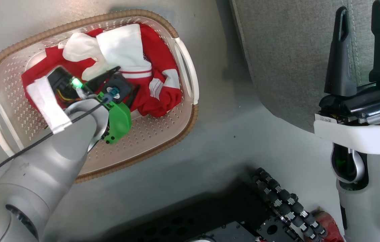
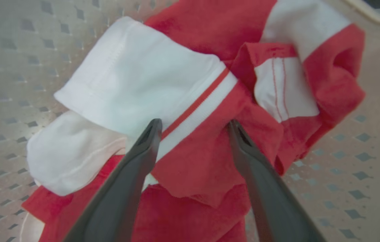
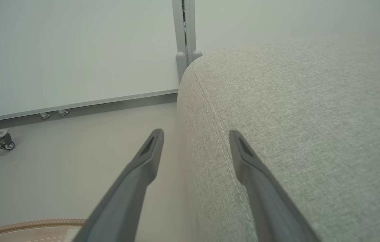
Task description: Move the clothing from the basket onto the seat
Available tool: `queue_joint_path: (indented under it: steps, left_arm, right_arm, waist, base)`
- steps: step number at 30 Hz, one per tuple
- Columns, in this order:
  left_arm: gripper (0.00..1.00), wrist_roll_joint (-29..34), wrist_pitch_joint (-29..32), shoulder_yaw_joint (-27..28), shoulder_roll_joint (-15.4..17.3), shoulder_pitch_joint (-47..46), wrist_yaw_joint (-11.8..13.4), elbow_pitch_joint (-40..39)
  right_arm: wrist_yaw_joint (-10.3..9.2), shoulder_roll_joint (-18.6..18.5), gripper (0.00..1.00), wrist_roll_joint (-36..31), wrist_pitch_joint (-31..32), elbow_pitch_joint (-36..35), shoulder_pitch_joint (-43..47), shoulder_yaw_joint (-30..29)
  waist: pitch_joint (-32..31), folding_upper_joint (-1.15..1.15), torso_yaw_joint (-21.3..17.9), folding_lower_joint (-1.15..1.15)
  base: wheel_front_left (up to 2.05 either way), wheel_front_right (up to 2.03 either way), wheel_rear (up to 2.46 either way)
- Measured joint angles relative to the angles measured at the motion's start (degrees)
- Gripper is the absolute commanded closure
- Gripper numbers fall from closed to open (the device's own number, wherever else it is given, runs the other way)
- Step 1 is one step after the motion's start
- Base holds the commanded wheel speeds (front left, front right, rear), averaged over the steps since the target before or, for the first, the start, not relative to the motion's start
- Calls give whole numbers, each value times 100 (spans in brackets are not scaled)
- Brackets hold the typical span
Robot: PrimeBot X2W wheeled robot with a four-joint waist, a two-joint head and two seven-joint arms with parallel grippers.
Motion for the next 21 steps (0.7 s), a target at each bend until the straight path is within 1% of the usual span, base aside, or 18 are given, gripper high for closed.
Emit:
queue_joint_path:
  steps: [4, 9, 10, 11, 15, 17, 21]
  left_arm:
    - [0, 532, -46, -62, -92, -84, 142, 45]
    - [0, 554, -71, -73, -209, -81, 78, 299]
    - [38, 572, -71, -76, -224, -81, 57, 339]
    - [100, 581, -71, -78, -249, -81, 27, 385]
    - [100, 592, -71, -91, -382, -110, -20, 421]
    - [100, 548, -71, -68, -393, -113, -25, 382]
    - [100, 342, -71, 213, -339, -98, -30, -32]
  right_arm:
    - [0, 0, 0, 12, -1, 27, 1, -20]
    - [0, 0, 0, 54, -1, 25, -2, -10]
    - [0, 0, 0, 59, 0, 21, -2, -11]
    - [0, 0, 0, 63, -1, 18, -2, -11]
    - [0, 0, 0, 67, -1, 36, 13, -54]
    - [0, 1, 0, 71, -1, 74, 19, -86]
    - [0, 1, 0, 87, -1, 143, 18, -103]
  waist:
    - [52, 0, 18, 0]
    - [85, 0, 19, 0]
    - [91, 0, 17, 0]
    - [98, 0, 18, 0]
    - [91, 0, 61, 0]
    - [65, 0, 90, 0]
    - [-57, 0, 136, 0]
  base:
    - [0, 0, 0]
    - [0, 0, 0]
    - [0, 0, 0]
    - [0, 0, 0]
    - [0, 0, 0]
    - [0, 0, 0]
    - [0, 0, 0]
